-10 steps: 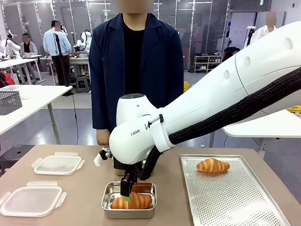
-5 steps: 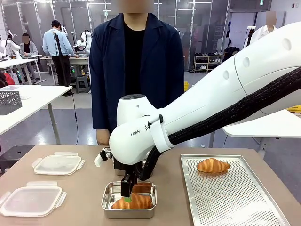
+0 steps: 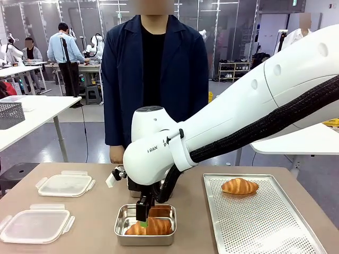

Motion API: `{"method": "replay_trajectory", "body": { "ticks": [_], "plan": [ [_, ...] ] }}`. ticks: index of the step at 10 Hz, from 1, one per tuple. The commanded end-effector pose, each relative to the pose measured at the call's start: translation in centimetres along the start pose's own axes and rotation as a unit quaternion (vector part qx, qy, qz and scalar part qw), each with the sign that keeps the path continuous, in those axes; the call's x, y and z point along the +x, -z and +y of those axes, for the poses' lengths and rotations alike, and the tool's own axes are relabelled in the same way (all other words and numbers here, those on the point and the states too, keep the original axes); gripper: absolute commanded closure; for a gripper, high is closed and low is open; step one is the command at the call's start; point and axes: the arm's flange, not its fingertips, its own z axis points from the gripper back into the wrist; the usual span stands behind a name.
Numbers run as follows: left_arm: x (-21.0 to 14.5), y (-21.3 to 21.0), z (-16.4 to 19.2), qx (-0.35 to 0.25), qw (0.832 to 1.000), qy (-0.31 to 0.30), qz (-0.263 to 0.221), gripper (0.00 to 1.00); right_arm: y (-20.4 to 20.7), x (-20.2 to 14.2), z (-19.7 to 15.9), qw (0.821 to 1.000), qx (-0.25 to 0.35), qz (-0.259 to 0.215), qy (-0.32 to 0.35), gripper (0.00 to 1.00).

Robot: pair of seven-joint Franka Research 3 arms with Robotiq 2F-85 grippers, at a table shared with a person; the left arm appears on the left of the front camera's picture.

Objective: Place the bread into the airtight container.
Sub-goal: Pick up a Butter Roll and place it into an empty Airtight Container.

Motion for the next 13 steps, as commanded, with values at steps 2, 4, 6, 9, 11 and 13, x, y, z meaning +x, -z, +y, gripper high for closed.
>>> {"method": "replay_trajectory", "body": {
  "ticks": [2,4,6,9,11,13],
  "plan": [
    [0.0,0.0,0.0,0.001,1.000,0.005,0.002,0.00,-0.1,0.1,0.2,1.000,0.000,0.001,-0.002,0.09],
    [0.0,0.0,0.0,0.001,1.000,0.005,0.002,0.00,-0.1,0.1,0.2,1.000,0.000,0.001,-0.002,0.09],
    [0.0,0.0,0.0,0.001,1.000,0.005,0.002,0.00,0.0,0.0,0.0,1.000,0.000,0.000,0.000,0.09],
    [0.0,0.0,0.0,0.001,1.000,0.005,0.002,0.00,-10.3,-5.9,1.4,0.999,-0.017,-0.034,-0.009,0.09],
    [0.0,0.0,0.0,0.001,1.000,0.005,0.002,0.00,-15.4,-11.1,1.1,0.998,-0.031,-0.053,0.016,0.09],
    [0.0,0.0,0.0,0.001,1.000,0.005,0.002,0.00,-19.3,-17.5,1.0,0.997,-0.030,-0.059,0.027,0.09]
  ]
}}
